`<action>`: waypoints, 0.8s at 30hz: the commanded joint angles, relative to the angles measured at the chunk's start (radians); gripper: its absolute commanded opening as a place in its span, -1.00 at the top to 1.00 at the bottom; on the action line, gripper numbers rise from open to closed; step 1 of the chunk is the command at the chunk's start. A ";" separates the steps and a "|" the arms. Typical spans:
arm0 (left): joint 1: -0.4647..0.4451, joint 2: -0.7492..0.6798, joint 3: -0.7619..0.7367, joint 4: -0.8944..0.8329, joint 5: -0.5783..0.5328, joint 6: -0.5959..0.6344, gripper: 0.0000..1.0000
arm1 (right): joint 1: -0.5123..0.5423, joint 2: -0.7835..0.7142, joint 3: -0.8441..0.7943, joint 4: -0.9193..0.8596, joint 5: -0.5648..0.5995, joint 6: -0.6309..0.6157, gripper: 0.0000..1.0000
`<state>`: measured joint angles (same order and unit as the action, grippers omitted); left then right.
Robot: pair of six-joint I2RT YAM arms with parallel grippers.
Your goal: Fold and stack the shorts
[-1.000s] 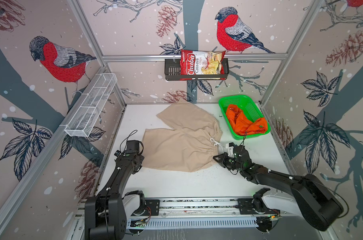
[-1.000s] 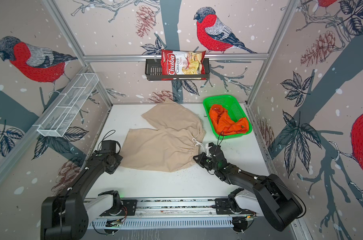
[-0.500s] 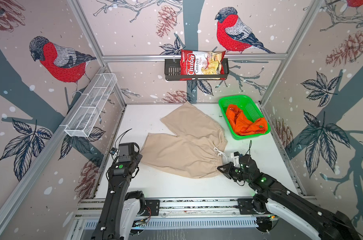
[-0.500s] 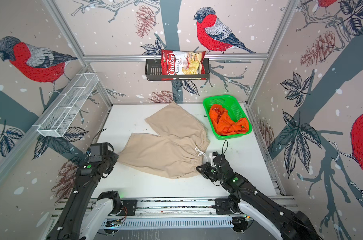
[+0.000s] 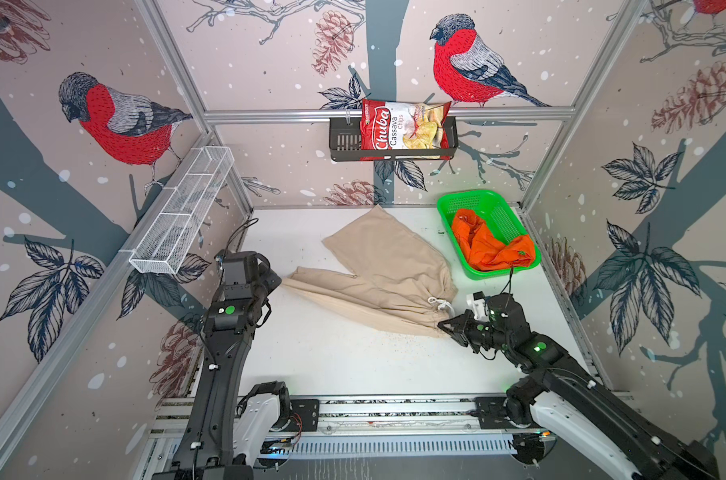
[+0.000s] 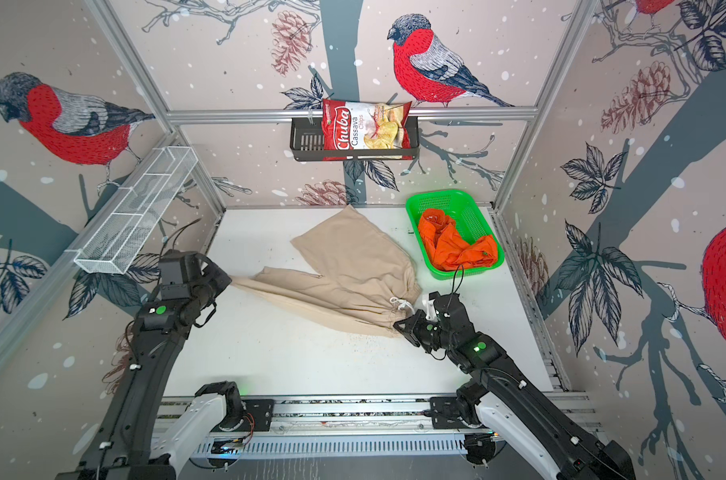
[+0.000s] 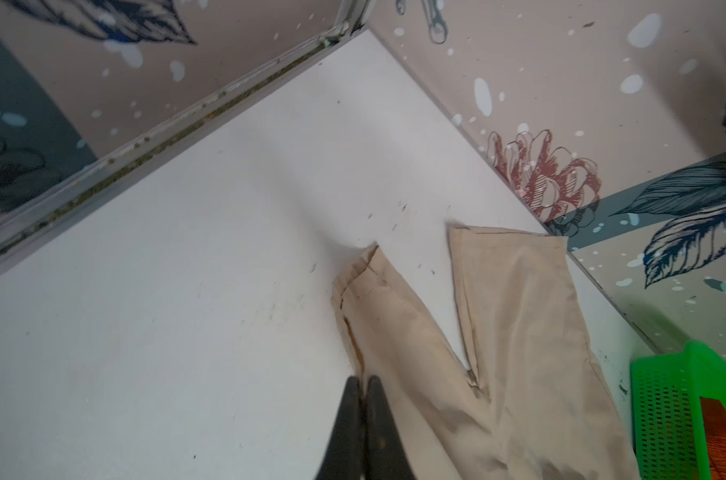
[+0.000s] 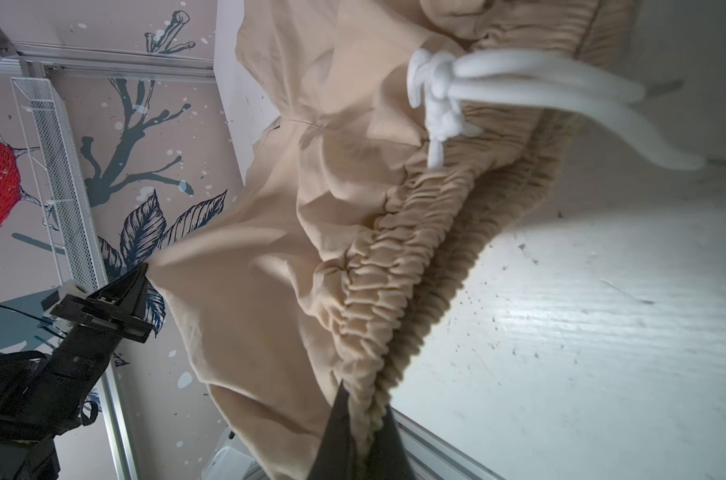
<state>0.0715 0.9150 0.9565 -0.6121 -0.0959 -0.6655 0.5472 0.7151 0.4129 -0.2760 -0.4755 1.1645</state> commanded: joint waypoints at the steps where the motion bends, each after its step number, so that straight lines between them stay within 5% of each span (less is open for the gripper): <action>1: -0.020 0.034 0.063 0.069 -0.012 0.066 1.00 | -0.001 0.025 0.035 -0.061 -0.063 -0.044 0.99; 11: -0.055 0.013 0.078 0.097 -0.055 0.122 1.00 | 0.123 -0.023 0.010 -0.054 -0.061 0.056 1.00; 24: -0.097 0.209 0.169 0.325 0.024 0.133 1.00 | -0.136 0.107 0.140 -0.140 -0.239 -0.165 1.00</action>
<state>-0.0235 1.0985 1.1046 -0.4122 -0.0887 -0.5507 0.4301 0.7959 0.5308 -0.3779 -0.6544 1.0859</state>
